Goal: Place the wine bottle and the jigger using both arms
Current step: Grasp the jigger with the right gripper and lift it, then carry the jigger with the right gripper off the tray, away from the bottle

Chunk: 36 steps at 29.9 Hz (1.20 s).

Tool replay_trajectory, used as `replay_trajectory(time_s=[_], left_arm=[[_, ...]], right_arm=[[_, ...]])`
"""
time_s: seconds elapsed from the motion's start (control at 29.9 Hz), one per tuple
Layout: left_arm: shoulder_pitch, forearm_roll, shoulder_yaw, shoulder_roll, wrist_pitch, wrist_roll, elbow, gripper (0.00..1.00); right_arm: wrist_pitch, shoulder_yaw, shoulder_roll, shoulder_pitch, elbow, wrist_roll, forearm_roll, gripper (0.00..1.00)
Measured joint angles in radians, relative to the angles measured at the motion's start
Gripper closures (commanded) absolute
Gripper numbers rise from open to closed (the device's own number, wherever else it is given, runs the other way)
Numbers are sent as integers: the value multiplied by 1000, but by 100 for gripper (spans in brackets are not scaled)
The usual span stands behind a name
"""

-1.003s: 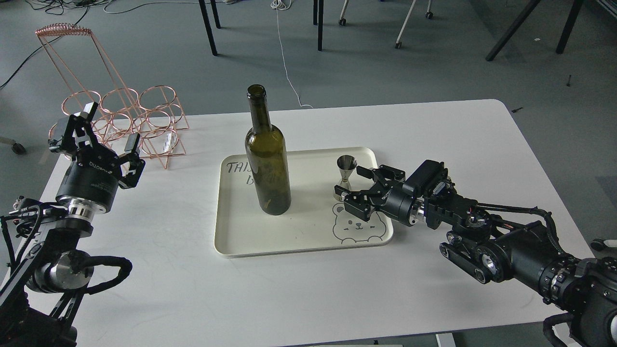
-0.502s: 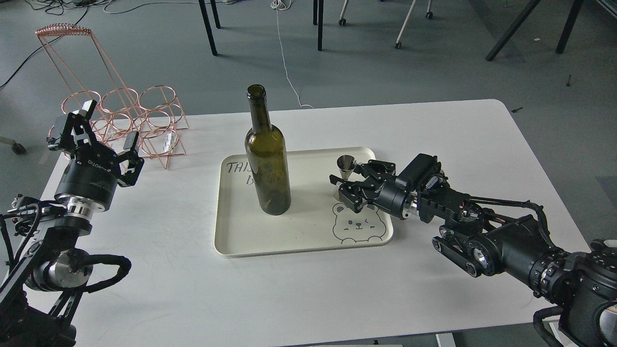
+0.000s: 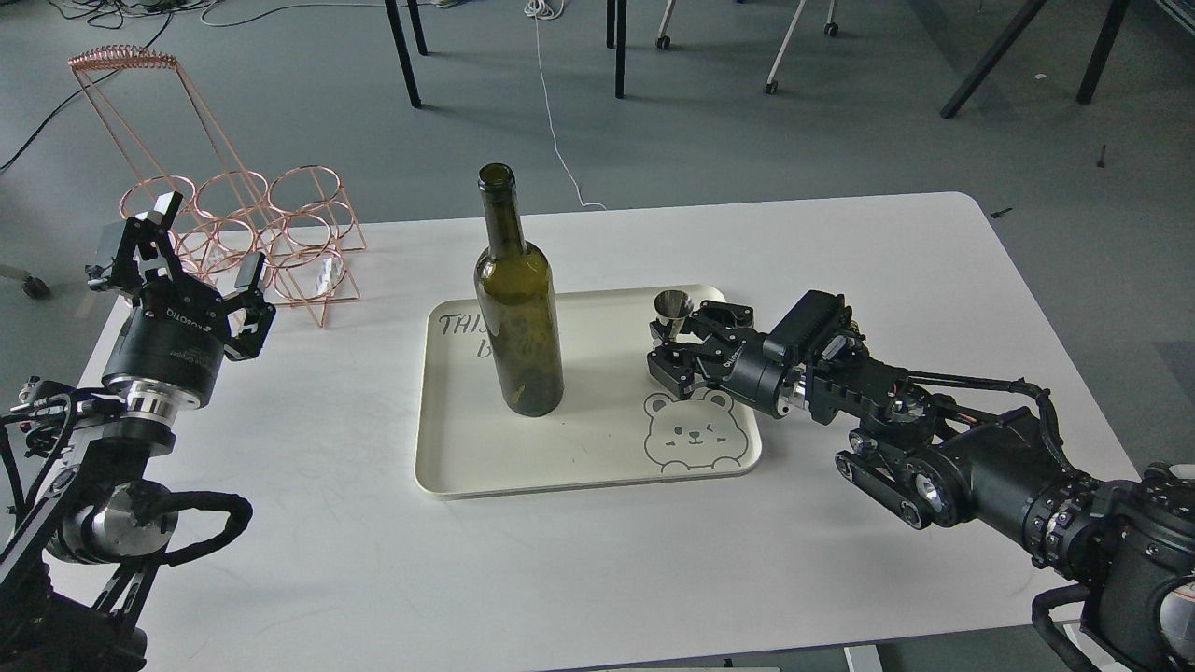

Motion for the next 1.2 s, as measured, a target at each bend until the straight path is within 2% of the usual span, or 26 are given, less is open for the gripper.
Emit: replay_trajectory(time_s=[0.3,0.57,0.87,1.2], left_arm=[[0,0,-2,0,0,0,0,2],[0,0,-3,0,0,0,0,2],[0,1,3,-3,-2,0,0,2],[1,2,10,-3,-2,0,0,2]], right_arm=[[-38,25,-15,62,4,0,21,85],[-73,52,-149,65,3,0,159,84],[-74,45,-324,0,4,0,370,84],[-74,46,-351,-117,-3,0,507,84]])
